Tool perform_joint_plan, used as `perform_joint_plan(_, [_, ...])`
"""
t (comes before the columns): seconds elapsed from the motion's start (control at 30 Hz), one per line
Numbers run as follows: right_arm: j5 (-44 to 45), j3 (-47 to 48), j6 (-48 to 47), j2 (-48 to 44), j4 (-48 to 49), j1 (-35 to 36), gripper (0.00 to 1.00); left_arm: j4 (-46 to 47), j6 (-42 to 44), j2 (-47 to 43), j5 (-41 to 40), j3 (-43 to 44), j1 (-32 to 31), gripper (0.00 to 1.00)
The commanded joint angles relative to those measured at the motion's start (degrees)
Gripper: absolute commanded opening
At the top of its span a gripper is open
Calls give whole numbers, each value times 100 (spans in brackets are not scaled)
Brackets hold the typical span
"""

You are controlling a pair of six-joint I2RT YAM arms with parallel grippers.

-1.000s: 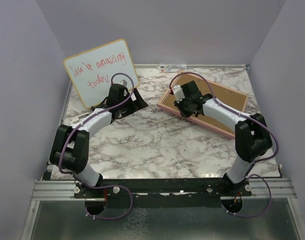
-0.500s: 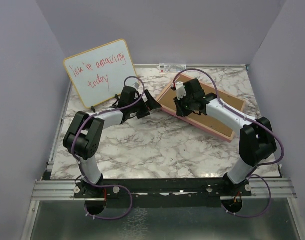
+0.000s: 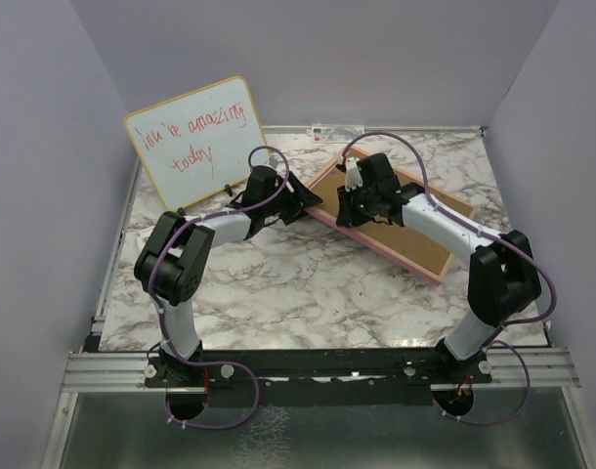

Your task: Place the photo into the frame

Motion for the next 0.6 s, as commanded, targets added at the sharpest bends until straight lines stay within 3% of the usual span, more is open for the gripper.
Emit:
perform_joint_plan(0.0, [-21, -7, 466, -287, 384, 157, 1, 276, -540, -31, -340, 54, -34, 60])
perform_joint_plan(0.17, [178, 64, 621, -279, 365, 248, 1, 290, -868, 2, -313, 163, -44, 39])
perform_joint_plan(0.3, [676, 98, 686, -221, 208, 315, 4, 290, -1155, -2, -316, 272, -44, 33])
perform_joint_plan(0.4, [1175, 66, 558, -266, 105, 416, 23, 283, -1348, 38, -299, 382, -44, 32])
perform_joint_plan(0.5, [2032, -14, 193, -387, 98, 640, 50, 272, -1521, 114, -223, 485, -44, 32])
perform_joint_plan(0.57, [2495, -62, -25, -424, 80, 794, 60, 264, -1658, 159, -177, 537, -43, 32])
